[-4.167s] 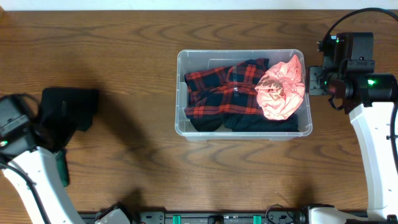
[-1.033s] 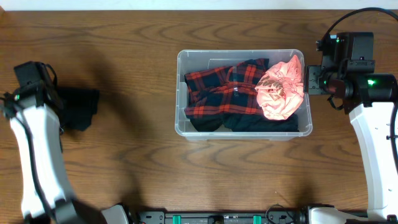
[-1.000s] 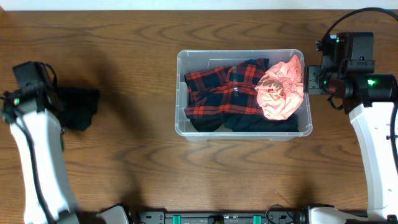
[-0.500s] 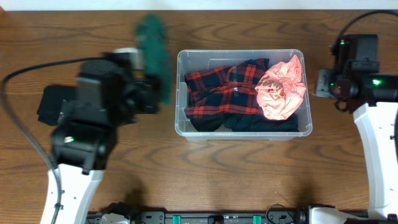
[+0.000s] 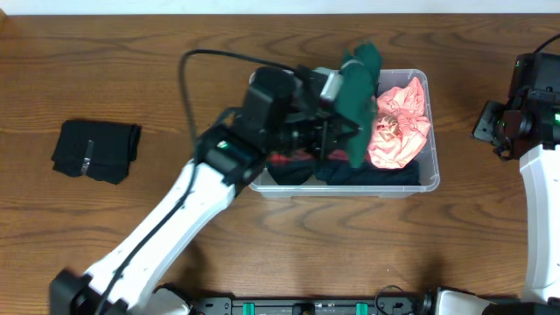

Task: Pack container
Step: 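Carry the green bundle with the left gripper into the bin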

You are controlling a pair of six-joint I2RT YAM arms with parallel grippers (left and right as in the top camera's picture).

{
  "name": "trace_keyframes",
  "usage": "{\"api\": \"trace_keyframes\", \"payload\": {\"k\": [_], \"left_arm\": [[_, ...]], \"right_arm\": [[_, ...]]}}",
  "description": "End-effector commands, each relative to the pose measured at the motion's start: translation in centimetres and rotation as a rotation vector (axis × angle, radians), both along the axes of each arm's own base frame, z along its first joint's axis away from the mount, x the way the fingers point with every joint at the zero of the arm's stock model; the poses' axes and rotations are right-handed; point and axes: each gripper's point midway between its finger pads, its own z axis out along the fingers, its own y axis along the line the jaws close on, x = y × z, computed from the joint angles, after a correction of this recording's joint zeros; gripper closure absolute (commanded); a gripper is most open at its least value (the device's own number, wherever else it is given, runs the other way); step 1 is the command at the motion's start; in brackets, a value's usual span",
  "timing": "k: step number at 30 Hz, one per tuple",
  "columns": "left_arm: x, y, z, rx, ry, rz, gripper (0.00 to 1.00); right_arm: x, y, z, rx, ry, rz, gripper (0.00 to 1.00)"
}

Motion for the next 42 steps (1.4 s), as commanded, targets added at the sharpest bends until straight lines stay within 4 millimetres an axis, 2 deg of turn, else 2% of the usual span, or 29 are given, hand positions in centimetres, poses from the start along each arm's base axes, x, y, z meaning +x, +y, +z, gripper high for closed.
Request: {"api": "trace_keyframes", "payload": {"k": [1, 5, 10, 16, 20, 27, 31, 34, 35, 36, 38, 39, 42], "left_arm": [[-2.6, -2.0, 2.3, -0.132, 0.093, -0.163, 0.94], [-3.0, -2.3, 2.5, -0.162, 0.179, -0.176, 0.94], [-4.1, -2.4, 3.2, -0.192, 0.174, -0.254, 0.94], [-3.8, -2.4, 2.5, -0.183, 0.142, -0.269, 0.94], [-3.7, -2.8, 1.1, -0.171, 0.144, -0.308, 0.94], [-0.9, -2.4, -3.1, -0.139, 0.227, -0.283, 0.94], [1.0, -1.3, -5.6, -0.136, 0.291, -0.265, 0.94], [2.9, 0.5, -7.5, -0.117, 0.353, -0.197, 0.94], [3.7, 1.4, -8.2, -0.105, 0.381, -0.16, 0.84], [4.3, 2.3, -8.7, -0.092, 0.405, -0.122, 0.67], [5.9, 4.5, -10.1, -0.05, 0.448, -0.019, 0.29], [6.6, 5.6, -10.5, -0.035, 0.452, 0.023, 0.03], [8.3, 8.1, -11.4, -0.009, 0.449, 0.109, 0.02]], "right_arm": [[-0.1, -0.5, -0.1, -0.006, -0.003, -0.033, 0.39], [-0.1, -0.5, -0.1, -0.006, -0.003, -0.033, 0.39], [0.0, -0.5, 0.0, -0.006, -0.006, -0.033, 0.39], [0.0, -0.5, 0.0, -0.006, -0.005, -0.032, 0.38], [0.0, -0.5, 0.0, -0.006, -0.006, -0.032, 0.38], [0.0, -0.5, 0.0, -0.006, -0.005, -0.032, 0.39], [0.0, -0.5, 0.0, -0.006, -0.005, -0.032, 0.38], [0.0, -0.5, -0.1, -0.006, -0.004, -0.032, 0.38], [0.0, -0.5, -0.1, -0.006, -0.004, -0.032, 0.38], [0.0, -0.5, -0.1, -0.006, -0.004, -0.032, 0.38], [0.0, -0.5, -0.1, -0.005, -0.004, -0.032, 0.38], [0.0, -0.4, -0.1, 0.0, -0.005, -0.029, 0.38], [0.0, -0.3, -0.1, 0.004, -0.006, -0.027, 0.38]]}}
